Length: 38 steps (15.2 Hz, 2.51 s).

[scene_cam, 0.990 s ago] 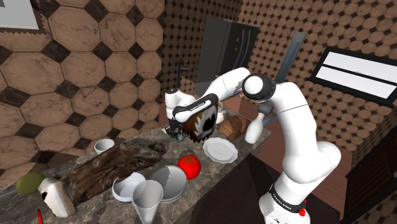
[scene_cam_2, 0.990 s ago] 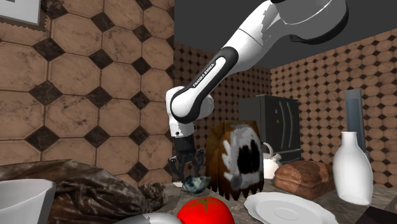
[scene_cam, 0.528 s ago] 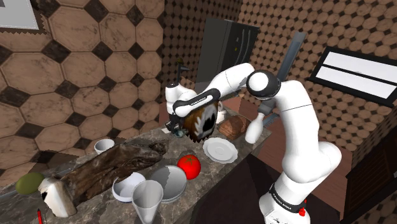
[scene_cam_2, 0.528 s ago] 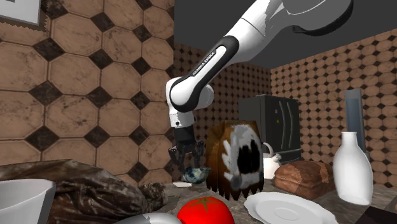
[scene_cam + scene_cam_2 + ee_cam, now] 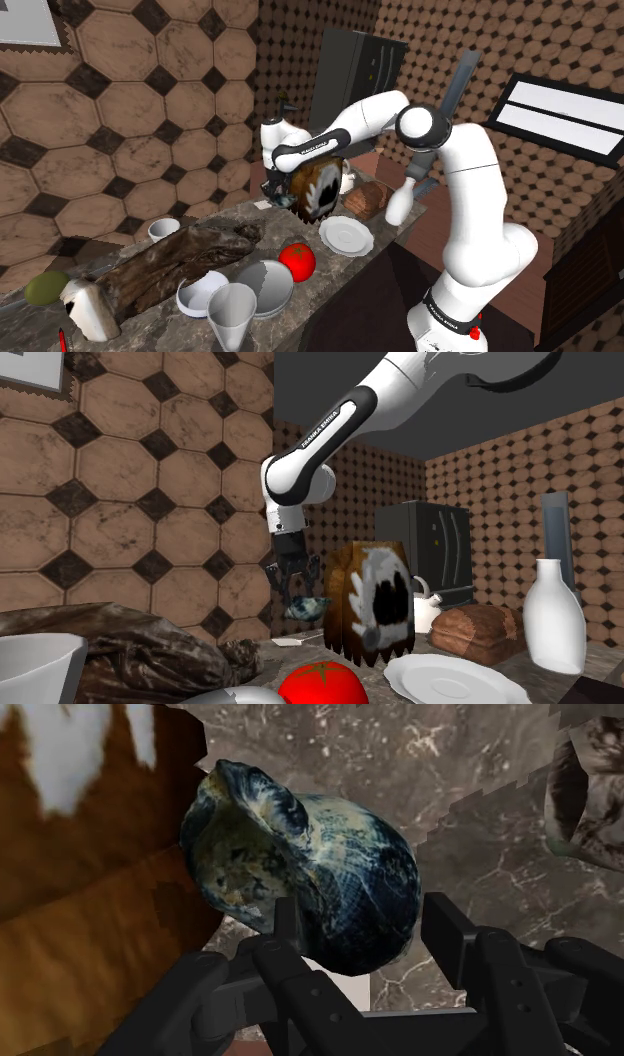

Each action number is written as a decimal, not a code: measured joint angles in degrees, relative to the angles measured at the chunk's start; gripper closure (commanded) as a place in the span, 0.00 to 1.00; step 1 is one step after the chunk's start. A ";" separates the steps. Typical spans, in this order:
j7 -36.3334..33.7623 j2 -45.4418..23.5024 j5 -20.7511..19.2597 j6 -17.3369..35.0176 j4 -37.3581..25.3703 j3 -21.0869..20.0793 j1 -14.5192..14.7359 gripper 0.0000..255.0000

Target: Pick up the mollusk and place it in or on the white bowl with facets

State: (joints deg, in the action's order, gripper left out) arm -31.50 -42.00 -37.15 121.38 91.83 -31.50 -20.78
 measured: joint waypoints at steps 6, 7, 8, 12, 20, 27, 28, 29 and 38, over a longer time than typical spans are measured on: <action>1.29 2.71 1.69 -2.65 -0.22 -1.27 -0.75 1.00; 1.47 3.20 1.96 -3.00 -0.14 -1.47 -0.91 1.00; 1.66 3.67 2.25 -3.47 -0.20 -1.69 -1.01 1.00; 2.75 5.27 3.38 -5.43 -0.85 -2.42 -1.53 1.00; -2.91 12.98 5.85 -3.39 9.73 -5.88 -1.15 1.00; -9.54 20.59 9.44 -1.40 19.81 -10.29 0.42 1.00; -10.48 21.68 10.05 -1.01 21.26 -10.98 0.68 1.00; -11.36 22.19 10.45 -1.10 21.80 -11.50 1.18 1.00; -19.27 29.06 16.10 -1.17 28.47 -17.50 5.29 1.00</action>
State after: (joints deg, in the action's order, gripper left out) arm -50.77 -12.94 -21.05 120.21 120.29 -48.99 -15.49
